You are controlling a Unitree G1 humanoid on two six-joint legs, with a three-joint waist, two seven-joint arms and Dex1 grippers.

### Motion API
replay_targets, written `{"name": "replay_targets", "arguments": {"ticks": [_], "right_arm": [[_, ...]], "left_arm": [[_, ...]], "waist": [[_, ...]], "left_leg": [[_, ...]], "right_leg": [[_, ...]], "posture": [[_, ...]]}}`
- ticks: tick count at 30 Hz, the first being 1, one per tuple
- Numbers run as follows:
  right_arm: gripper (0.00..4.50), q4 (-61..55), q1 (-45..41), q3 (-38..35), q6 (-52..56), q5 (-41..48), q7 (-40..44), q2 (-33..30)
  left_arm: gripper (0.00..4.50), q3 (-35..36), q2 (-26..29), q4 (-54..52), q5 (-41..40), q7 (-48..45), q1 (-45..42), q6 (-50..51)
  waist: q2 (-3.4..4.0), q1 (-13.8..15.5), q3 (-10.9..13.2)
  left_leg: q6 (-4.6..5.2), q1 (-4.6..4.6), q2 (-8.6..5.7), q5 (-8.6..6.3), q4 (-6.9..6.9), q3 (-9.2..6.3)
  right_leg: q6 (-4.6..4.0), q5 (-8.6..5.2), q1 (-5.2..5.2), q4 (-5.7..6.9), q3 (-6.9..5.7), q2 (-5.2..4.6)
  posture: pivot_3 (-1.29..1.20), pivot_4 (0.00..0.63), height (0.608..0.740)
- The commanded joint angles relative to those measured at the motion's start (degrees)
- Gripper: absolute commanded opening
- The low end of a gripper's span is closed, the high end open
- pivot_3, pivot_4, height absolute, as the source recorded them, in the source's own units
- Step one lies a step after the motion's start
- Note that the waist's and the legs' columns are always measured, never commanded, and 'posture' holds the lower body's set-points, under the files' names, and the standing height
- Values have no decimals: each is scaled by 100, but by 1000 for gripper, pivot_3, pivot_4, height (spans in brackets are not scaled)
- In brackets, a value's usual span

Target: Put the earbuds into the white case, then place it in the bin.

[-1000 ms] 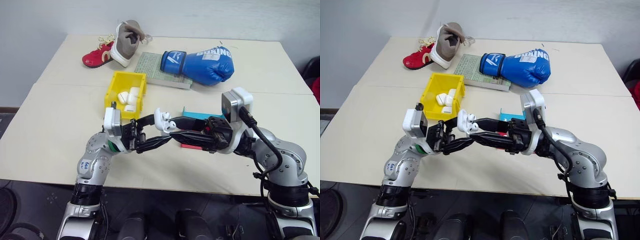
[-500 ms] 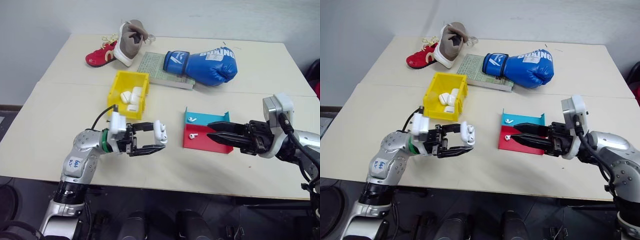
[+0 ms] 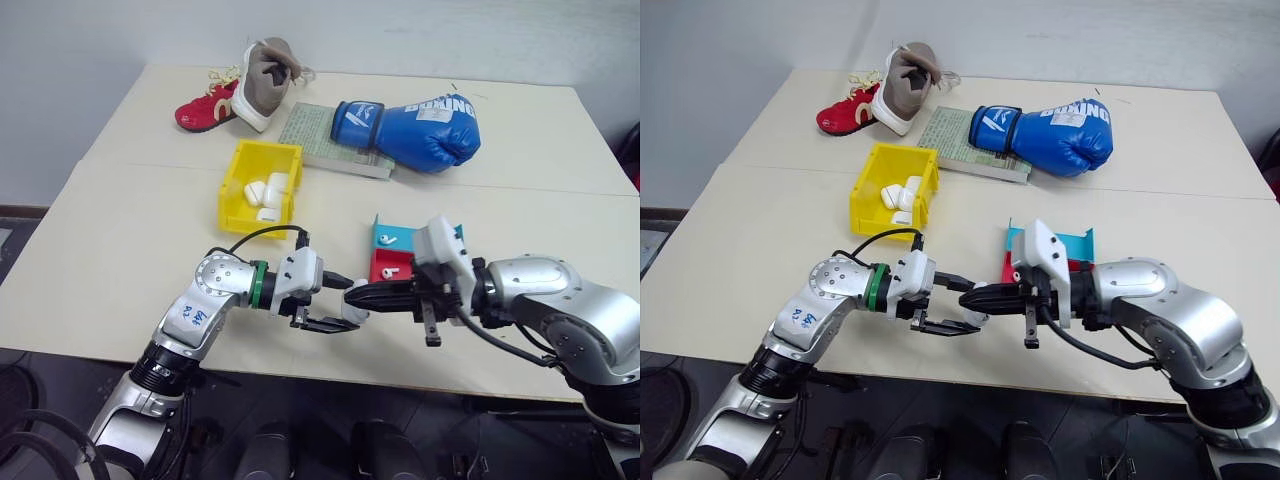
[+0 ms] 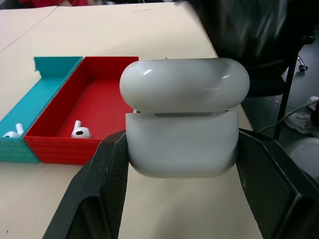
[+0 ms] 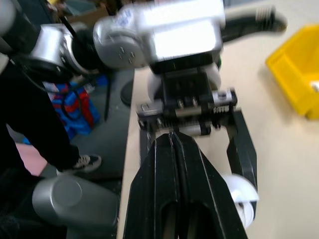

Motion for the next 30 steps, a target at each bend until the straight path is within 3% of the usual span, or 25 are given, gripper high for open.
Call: {"name": "replay_targets", "arguments": {"ticks": [1,7,12,15,21,24,28,30], "right_arm": [[20,65,193,-34,-266,-335,-72,10],[20,46,1569,-878,-1097,-406,460,-266],[20,162,2567,-2156,-2107,-301,528,160],[20,-27,3160,-2946,-2151,-55,318,324],[1914,-446,4099,-3490,-3564,-1021,-333,1238],[2907,-469,4195,-3394,-4339,-1131,-374,1755],[4278,-396,4182,-3328,-4466,-1027,-495,1889],[4457,-355,4116,-3307,-4565,-1008,-556,1901]], "left_arm": [[2773,128,-12,-189,-110,-53,13,-229],[2773,514,80,-254,-434,-116,256,-329],[2773,1162,192,-388,-966,1,500,-21],[2773,1765,339,-366,-1321,289,606,326],[2773,2577,441,748,-1135,1414,-325,532],[2773,2411,392,1603,-747,1658,-1024,333],[2773,2163,224,2998,-173,1970,-1928,-7],[2773,1996,192,3741,224,2228,-2352,-246]], "waist": [[0,0,0],[-1,55,0],[-2,89,0],[-2,91,0],[-4,132,-1],[-9,131,-3],[-10,125,-3],[-12,126,-2]], "left_leg": [[0,0,0,0,0,0],[1,-7,-2,-1,0,-7],[0,-10,-1,0,7,-13],[-1,-9,1,1,7,-12],[-8,-6,1,5,7,-17],[-5,-4,-8,8,10,-15],[-2,7,-21,6,6,-3],[-3,11,-21,7,7,0]], "right_leg": [[0,0,0,0,-2,0],[0,0,0,-1,-13,-1],[1,1,3,0,-18,0],[1,1,3,1,-18,2],[1,1,6,7,-22,4],[7,3,6,11,-20,3],[7,4,0,37,-16,3],[7,4,-2,41,-17,9]], "posture": [[0,150,740],[0,150,740],[0,150,740],[0,150,740],[0,150,740],[0,150,740],[0,150,740],[0,150,740]]}}
